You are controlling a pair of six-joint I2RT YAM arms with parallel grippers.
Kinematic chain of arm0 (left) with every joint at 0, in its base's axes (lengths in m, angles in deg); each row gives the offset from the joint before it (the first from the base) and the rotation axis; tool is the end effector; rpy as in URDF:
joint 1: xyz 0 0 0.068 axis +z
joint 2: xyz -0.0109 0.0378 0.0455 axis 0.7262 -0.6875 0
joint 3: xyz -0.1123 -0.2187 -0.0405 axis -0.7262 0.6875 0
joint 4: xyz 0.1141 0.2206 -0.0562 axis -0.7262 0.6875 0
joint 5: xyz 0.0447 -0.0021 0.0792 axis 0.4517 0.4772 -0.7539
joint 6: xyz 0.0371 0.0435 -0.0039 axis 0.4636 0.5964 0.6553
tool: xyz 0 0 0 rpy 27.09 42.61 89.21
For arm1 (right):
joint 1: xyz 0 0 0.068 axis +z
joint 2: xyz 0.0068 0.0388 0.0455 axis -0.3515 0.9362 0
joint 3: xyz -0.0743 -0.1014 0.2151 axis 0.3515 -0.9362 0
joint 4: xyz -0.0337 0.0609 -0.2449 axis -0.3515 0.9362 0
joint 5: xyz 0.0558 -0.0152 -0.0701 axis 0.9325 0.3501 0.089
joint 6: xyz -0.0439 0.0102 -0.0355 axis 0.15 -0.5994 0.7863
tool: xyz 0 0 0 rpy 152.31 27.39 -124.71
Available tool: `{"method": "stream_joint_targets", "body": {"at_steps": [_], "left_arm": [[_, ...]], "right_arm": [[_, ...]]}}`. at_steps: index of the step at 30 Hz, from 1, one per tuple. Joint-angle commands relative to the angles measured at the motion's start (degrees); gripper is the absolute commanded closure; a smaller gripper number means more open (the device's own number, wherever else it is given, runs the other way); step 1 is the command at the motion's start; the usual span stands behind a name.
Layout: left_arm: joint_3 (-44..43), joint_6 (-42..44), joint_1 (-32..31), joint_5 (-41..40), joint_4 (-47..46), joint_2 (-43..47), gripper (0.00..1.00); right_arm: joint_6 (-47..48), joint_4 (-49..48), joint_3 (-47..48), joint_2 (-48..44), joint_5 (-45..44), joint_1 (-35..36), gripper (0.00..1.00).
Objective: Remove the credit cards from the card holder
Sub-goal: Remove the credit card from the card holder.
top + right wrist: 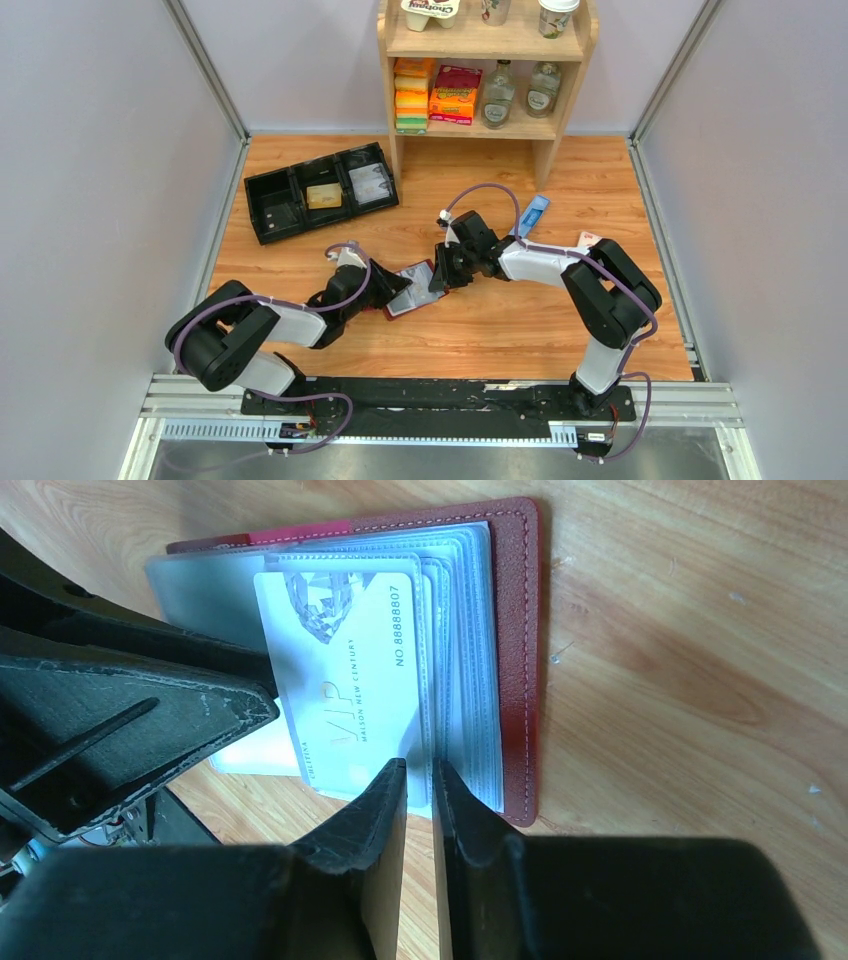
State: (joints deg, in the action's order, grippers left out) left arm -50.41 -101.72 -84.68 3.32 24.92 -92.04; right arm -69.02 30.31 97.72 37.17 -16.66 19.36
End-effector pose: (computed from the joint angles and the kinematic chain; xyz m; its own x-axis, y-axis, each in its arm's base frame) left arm 0.1833 -0.1430 0.1010 -0.6817 -0.6720 -0.2894 -0.1312 0.5014 -0.8552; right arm 0.2504 0.2291 0.1280 -0.9161 -0.1740 -0.3612 -0.3576 0.7620 0.5398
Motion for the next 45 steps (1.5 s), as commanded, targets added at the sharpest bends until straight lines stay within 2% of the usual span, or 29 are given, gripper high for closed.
{"method": "stream_joint_targets", "body": {"at_steps": [1, 7, 19, 23, 28, 34, 42, 45], "left_arm": [[0.07, -0.26, 0.23, 0.53, -7.05, 0.04, 0.71], [0.51, -0.08, 0.23, 2.03, -9.42, -1.10, 0.79], [0.25, -1.22, 0.23, 5.63, -20.58, -10.68, 0.80], [2.27, -2.19, 0.31, 4.32, -24.28, -11.65, 0.86], [4.38, -3.15, 0.75, 3.52, -23.05, -10.07, 0.94], [6.93, -4.04, 1.28, 2.56, -22.79, -8.67, 0.94], [8.95, -4.13, 1.98, 1.76, -21.47, -6.29, 0.94], [8.16, -3.08, 1.98, 2.29, -18.13, -5.07, 0.95]], "right_arm": [[-0.78, -2.16, -0.53, 0.50, 0.94, -0.04, 0.81], [-1.04, -2.43, -0.53, 0.85, 1.29, -0.04, 0.82], [-1.66, -2.78, -0.27, 2.26, 1.99, -0.04, 0.82], [-1.48, -1.99, -0.27, 2.26, 0.68, -0.13, 0.83], [-2.10, 0.38, 0.34, 3.49, -1.96, -0.83, 0.90], [-2.89, 1.53, 0.52, 4.54, -3.02, -1.54, 1.00], [-2.28, 2.06, 0.96, 3.49, -3.29, -1.62, 1.00], [-2.27, 1.18, 1.57, 1.13, -2.05, -1.62, 0.93]]}}
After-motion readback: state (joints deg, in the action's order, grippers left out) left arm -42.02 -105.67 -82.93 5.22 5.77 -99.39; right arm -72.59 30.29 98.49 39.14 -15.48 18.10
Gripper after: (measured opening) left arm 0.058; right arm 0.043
